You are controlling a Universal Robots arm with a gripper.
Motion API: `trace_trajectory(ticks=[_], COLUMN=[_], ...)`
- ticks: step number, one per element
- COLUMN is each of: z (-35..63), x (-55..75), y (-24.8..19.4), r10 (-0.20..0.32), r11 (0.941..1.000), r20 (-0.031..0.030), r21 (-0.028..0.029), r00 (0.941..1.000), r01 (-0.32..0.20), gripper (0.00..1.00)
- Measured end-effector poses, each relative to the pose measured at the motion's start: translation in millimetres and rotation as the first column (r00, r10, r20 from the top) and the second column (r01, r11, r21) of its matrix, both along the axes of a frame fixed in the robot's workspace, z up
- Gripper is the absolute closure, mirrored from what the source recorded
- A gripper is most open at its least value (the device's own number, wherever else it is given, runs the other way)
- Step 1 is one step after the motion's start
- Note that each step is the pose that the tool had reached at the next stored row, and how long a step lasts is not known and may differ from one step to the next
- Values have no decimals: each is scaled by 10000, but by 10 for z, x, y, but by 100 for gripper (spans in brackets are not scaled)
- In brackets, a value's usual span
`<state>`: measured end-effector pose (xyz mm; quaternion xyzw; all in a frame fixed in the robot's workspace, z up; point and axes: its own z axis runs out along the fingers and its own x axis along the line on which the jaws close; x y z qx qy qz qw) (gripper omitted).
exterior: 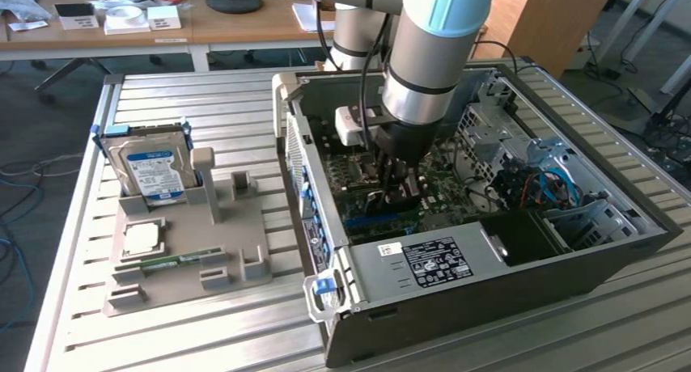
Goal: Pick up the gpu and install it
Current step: 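Insert the gpu into the slot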
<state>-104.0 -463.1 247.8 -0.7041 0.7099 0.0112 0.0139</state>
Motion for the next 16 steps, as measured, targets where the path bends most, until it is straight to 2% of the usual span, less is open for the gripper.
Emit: trace_trajectory(ticks=[16], z=[-50], x=[-5], y=[3], r10=[0], r11=[10000], r20=[1], r21=[-2], r00=[10000], r01=[0], gripper=[73])
